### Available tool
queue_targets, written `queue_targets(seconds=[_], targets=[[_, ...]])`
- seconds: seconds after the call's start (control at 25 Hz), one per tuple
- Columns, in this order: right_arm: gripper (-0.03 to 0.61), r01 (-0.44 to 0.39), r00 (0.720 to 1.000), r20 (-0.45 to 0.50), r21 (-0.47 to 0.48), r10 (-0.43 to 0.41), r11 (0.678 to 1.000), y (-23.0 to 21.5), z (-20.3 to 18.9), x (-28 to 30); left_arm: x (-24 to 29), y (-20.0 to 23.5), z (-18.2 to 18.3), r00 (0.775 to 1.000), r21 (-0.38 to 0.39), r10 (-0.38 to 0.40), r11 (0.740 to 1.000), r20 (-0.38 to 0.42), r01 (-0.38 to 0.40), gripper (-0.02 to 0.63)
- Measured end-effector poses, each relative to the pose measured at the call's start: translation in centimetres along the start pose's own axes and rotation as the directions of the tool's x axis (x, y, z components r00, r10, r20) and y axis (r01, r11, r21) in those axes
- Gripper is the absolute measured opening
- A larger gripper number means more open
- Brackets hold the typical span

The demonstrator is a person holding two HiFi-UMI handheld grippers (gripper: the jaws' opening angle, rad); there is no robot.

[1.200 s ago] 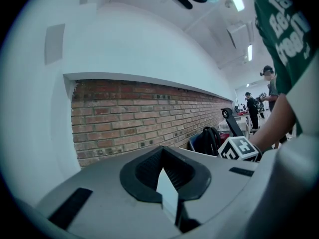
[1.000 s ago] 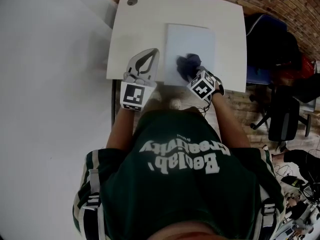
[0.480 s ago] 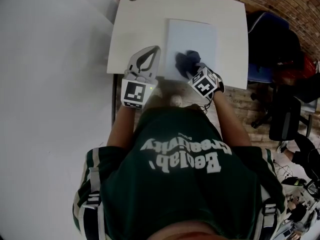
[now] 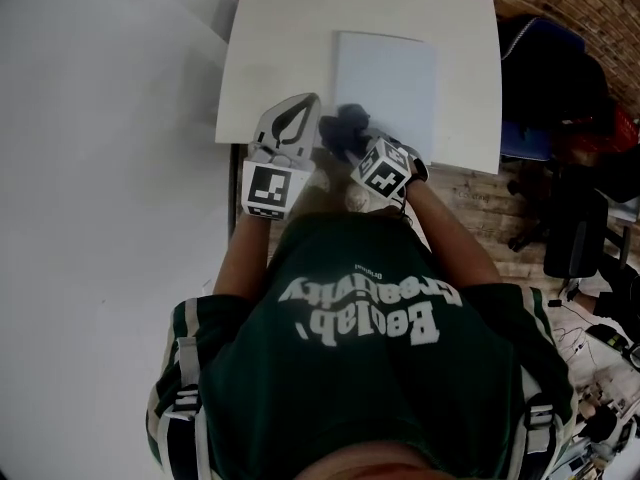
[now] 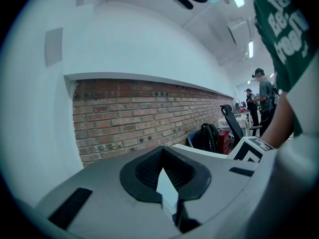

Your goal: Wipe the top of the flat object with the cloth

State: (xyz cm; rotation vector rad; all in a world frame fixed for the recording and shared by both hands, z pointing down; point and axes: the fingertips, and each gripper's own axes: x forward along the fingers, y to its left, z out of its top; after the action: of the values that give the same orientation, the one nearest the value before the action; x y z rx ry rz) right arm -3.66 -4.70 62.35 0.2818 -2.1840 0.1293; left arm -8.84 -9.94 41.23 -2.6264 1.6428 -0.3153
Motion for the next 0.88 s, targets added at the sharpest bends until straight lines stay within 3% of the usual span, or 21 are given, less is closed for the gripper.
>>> queue_targets(seconds=[0.28,0.44,0.64,0.88], targets=[[0.052,0.072,0.997,-0.022,0.135,-0.069,0.988,-3.0,-4.6,-3.1,1.5,-0.4,0.0,1.000,0.020,-0.023,1.000,-0.002,0.023,-0.006],[0.052,0.144,0.989,-0.052,0.234,-0.136,0.961,-5.0,-8.8,-5.6,2.1,-1.1,0.0,0.999,0.021,-0.052,0.998,0.003,0.052,-0.006],[0.052,0.256,0.965,-0.127,0.291,-0.228,0.922,-7.1,-13.4,-9.0,3.3,-1.8,0.2,0.996,0.024,-0.090,0.996,0.008,0.090,-0.006],[0.052,0.279,0.960,-0.109,0.311,-0.258,0.909,-7.6,-13.1,-10.2,3.6,-1.4,0.4,0.994,0.034,-0.104,0.994,0.012,0.104,-0.006]])
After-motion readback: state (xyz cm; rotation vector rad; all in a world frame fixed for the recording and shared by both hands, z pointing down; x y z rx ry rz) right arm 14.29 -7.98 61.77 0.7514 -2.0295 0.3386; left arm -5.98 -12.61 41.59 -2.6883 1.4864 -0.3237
